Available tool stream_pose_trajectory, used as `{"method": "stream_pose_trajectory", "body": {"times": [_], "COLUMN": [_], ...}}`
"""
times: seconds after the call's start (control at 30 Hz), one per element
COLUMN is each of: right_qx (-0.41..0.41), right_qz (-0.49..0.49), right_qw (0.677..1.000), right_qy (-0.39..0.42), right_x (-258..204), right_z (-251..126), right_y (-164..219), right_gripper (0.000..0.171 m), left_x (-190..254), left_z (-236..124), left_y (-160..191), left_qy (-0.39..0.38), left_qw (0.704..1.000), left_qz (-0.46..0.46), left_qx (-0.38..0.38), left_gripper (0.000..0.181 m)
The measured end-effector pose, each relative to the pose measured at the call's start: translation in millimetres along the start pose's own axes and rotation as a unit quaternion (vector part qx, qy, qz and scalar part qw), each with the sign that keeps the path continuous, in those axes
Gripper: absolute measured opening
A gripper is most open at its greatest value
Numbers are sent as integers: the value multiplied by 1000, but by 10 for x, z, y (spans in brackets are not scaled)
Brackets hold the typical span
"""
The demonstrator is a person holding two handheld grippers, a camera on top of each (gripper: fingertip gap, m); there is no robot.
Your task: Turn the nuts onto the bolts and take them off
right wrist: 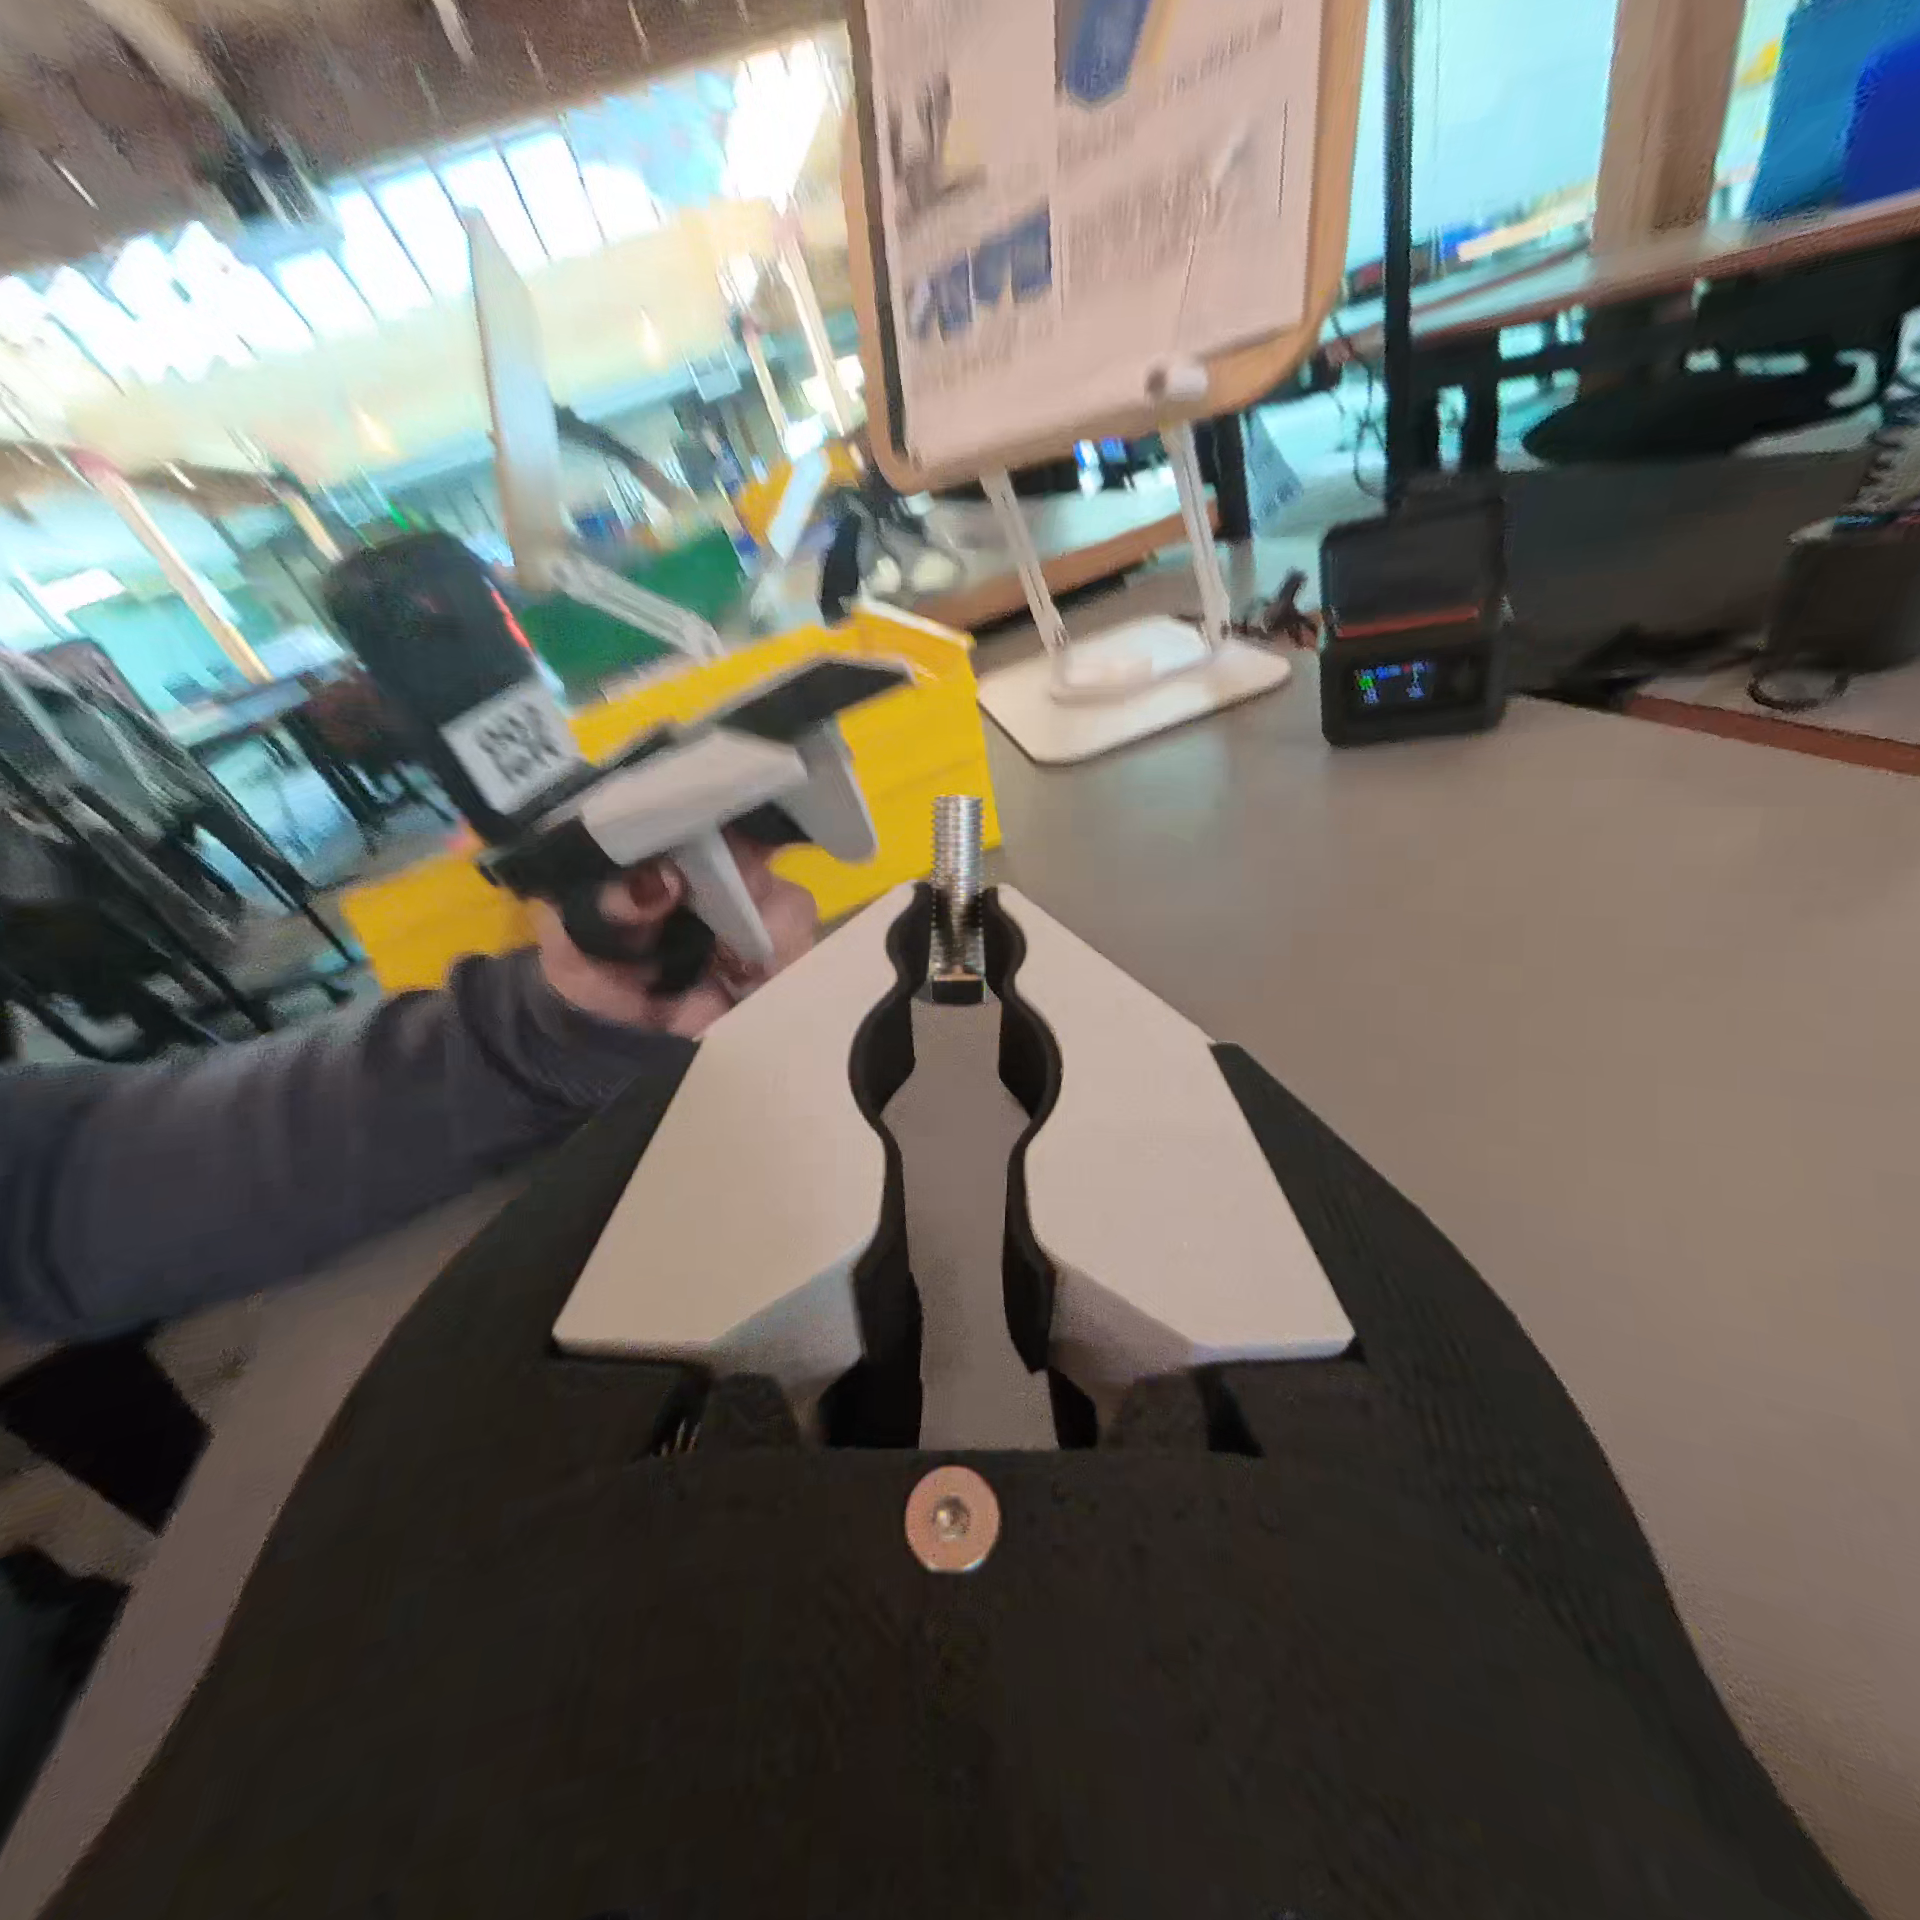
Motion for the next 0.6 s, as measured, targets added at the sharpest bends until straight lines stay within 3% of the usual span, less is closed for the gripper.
{"method": "stream_pose_trajectory", "body": {"times": [0.27, 0.6], "right_qx": [55, 56], "right_qz": [22, -4], "right_qw": [991, 991], "right_qy": [-120, -121], "right_x": [-90, -163], "right_z": [-120, -71], "right_y": [-22, 14], "right_gripper": [7, 8], "left_x": [336, 325], "left_z": [261, 260], "left_y": [200, 204], "left_qy": [198, 173], "left_qw": [967, 976], "left_qz": [-150, -122], "left_qx": [-57, -47], "left_gripper": [35, 19]}}
Point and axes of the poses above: each gripper's, where its closed fingertips meet, z out along the fingers, y out of its underside, x = y × z across the jaws, the point moved 8 cm from there along -z, back along the fingers, and after that the axes turned 8 degrees about y, right-handed, at the moved point
